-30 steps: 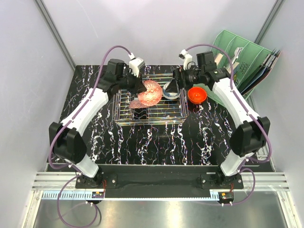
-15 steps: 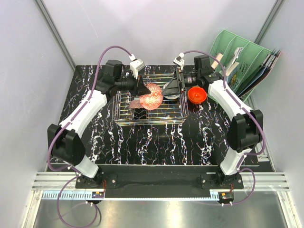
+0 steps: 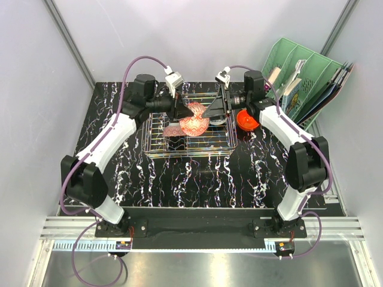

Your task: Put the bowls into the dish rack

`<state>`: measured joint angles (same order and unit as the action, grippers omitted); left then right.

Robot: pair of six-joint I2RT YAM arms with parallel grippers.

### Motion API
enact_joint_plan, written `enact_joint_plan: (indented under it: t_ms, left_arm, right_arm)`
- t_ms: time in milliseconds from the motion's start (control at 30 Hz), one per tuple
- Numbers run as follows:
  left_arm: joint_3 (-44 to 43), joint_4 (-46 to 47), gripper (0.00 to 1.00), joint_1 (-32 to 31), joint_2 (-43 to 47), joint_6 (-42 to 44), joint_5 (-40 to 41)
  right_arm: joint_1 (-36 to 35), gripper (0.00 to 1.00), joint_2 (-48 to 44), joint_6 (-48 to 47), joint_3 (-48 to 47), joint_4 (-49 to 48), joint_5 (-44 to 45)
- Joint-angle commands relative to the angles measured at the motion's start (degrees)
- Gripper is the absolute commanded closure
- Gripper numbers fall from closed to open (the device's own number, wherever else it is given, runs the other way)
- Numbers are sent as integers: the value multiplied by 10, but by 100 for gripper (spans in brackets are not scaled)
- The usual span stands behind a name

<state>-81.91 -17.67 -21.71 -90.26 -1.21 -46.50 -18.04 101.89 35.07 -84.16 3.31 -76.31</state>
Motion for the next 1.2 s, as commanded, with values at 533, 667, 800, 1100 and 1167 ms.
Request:
enact_joint_plan:
  t_ms: [533,667,800,1100,1167]
  left_arm:
    - [-9,64,100,-9,-4,-20,-30]
    - [-10,57,100,-9,-4,-13,-21]
    - [-12,37,97,-8,-3,4,-6]
    - [-11,30,48,4,-5,4,5]
    - [-11,28,42,6,-6,3,11]
  right_arm:
    - [-5,66,-1,277,73,-366,-36]
    - [-4,99,-4,272,75,-356,-35]
    - [-4,100,-12,219,72,-287,-24]
    - [0,100,-27,55,37,-86,31]
    - [3,100,-26,27,29,-46,50]
